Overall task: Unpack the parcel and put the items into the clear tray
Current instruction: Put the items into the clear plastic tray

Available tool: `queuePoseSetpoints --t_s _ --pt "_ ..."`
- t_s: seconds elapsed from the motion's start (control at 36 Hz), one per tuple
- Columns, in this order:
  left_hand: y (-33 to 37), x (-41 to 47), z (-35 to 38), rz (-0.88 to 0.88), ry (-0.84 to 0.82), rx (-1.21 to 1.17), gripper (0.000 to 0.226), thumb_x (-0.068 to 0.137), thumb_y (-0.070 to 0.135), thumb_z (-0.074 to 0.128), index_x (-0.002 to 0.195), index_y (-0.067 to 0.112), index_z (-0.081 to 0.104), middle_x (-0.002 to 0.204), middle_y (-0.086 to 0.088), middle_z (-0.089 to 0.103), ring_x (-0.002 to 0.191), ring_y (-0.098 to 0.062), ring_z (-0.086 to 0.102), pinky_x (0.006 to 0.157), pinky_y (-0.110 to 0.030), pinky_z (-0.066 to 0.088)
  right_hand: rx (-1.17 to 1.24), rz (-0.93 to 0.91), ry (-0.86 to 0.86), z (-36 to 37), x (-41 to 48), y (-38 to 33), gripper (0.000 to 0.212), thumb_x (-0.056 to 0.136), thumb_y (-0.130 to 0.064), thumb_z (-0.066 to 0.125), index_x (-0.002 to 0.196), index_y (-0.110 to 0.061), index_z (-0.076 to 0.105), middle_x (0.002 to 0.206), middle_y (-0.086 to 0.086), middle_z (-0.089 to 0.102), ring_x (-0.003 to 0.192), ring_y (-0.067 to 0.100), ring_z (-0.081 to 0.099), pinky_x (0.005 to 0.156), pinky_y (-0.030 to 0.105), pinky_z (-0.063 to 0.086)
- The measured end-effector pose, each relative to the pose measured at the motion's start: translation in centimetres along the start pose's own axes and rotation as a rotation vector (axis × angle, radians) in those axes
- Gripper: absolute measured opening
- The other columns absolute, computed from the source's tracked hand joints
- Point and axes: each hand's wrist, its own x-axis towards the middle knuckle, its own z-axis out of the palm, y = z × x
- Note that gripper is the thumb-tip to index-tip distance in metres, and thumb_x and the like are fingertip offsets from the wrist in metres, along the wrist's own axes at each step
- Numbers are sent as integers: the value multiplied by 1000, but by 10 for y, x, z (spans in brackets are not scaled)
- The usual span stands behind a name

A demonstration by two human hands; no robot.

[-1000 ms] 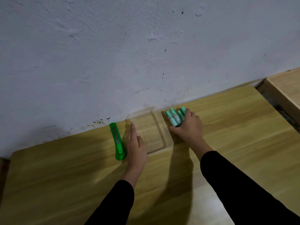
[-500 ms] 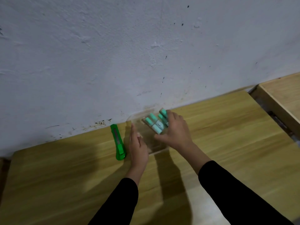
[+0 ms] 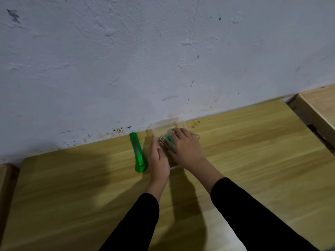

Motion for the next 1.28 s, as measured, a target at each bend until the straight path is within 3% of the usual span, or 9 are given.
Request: queuePoseSetpoints --t_s 0.08,0.22,0.33,0.47,0.61,0.72,1.0,1.11,1.28 --pt "1 0 0 2 -3 -14 51 98 -3 32 146 11 25 126 22 35 111 26 34 81 10 28 26 9 -11 -6 0 2 70 87 -38 56 142 -6 27 150 13 31 140 27 26 115 38 21" --pt "1 -1 1 -16 -15 -22 51 98 0 32 147 15 24 129 19 31 99 32 31 79 11 27 41 94 2 -14 -7 12 73 88 -50 48 143 -7 25 151 14 30 140 27 26 116 38 21" --pt "2 -2 1 -23 -6 -41 51 99 0 31 147 16 22 121 27 34 96 32 38 72 11 32 91 33 -57 -5 -18 10 67 92 -41 45 143 -4 21 152 16 26 142 29 20 118 36 17" --pt "1 0 1 -19 8 -49 48 100 5 31 146 20 26 143 8 33 126 1 31 84 6 34 92 30 -95 7 -24 5 72 96 -39 37 146 -1 1 156 21 4 145 33 1 112 33 -7" --pt "0 0 -1 -47 -14 -133 48 100 8 30 145 25 28 146 4 35 121 0 41 85 -11 44 95 60 -124 23 -19 4 78 96 -45 31 145 2 -7 155 25 -6 145 35 -7 117 39 -4" --pt "0 0 -2 -64 -49 -164 48 100 6 29 145 22 27 138 11 35 106 15 43 72 0 44 91 82 -174 25 -11 -1 79 96 -48 26 143 3 -12 154 26 -10 144 36 -9 117 40 -6" --pt "-1 1 -5 -40 -56 -142 49 101 6 29 146 22 25 151 1 30 132 -3 32 92 -6 37 334 100 -118 21 -13 -7 78 95 -33 42 146 -3 -8 157 16 -10 146 27 -10 119 34 -2" --pt "-1 1 -7 -39 -71 -116 48 101 7 29 146 20 25 150 3 30 130 0 30 88 3 35 373 128 -95 29 -16 -9 78 95 -33 43 146 -4 -9 157 14 -12 146 24 -11 121 35 0" --pt "0 3 -12 -42 -115 -54 48 101 11 30 147 25 23 150 5 30 126 3 31 86 -1 37 316 126 -108 29 -12 -10 77 95 -34 40 145 0 -9 157 17 -11 145 28 -12 121 38 1"
